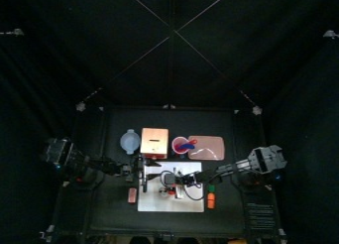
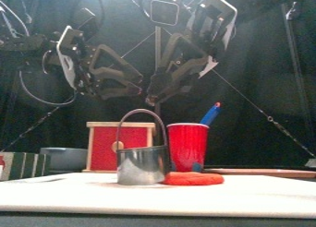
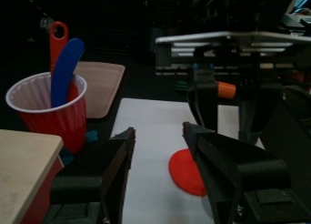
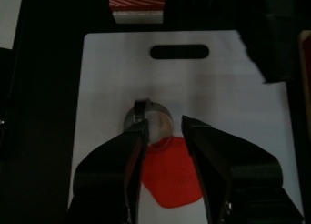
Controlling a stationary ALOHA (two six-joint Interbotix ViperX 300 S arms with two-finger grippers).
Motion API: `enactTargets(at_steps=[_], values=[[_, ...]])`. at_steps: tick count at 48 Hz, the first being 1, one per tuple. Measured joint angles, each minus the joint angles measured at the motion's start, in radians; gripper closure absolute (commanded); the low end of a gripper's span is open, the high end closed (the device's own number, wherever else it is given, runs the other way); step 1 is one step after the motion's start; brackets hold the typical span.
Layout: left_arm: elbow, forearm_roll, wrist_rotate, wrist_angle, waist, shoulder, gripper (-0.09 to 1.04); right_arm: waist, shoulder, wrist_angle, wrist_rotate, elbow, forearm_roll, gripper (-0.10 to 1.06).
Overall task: Get the cutter from the drawer then cut the dough then place the extra dough in the bowl
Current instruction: Cut the dough
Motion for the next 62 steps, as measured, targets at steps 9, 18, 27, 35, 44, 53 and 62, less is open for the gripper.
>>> enactTargets(at_steps=[9,18,27,35,44,53,62], values=[[0.031,-0.032,0.018,0.000,0.002,-0.029,0.11,0.017,0.032,0.018,0.011,-0.028,0.006,0.22],[0.038,-0.035,0.018,0.000,0.002,-0.034,0.11,0.020,0.067,0.028,0.009,-0.034,0.029,0.24],[0.038,-0.035,0.017,0.000,0.002,-0.034,0.11,0.015,0.075,0.049,-0.002,-0.032,0.026,0.28],[0.038,-0.035,0.017,0.000,0.002,-0.031,0.11,0.015,0.075,0.051,-0.003,-0.049,0.011,0.37],[0.038,-0.037,0.015,0.000,0.002,-0.028,0.11,0.015,0.075,0.055,-0.005,-0.058,-0.017,0.46],[0.038,-0.037,0.014,0.000,0.002,-0.026,0.11,0.015,0.066,0.092,-0.005,-0.057,-0.029,0.47],[0.038,-0.037,0.014,0.000,0.002,-0.026,0.11,0.015,-0.031,0.167,-0.003,-0.012,-0.035,0.47]])
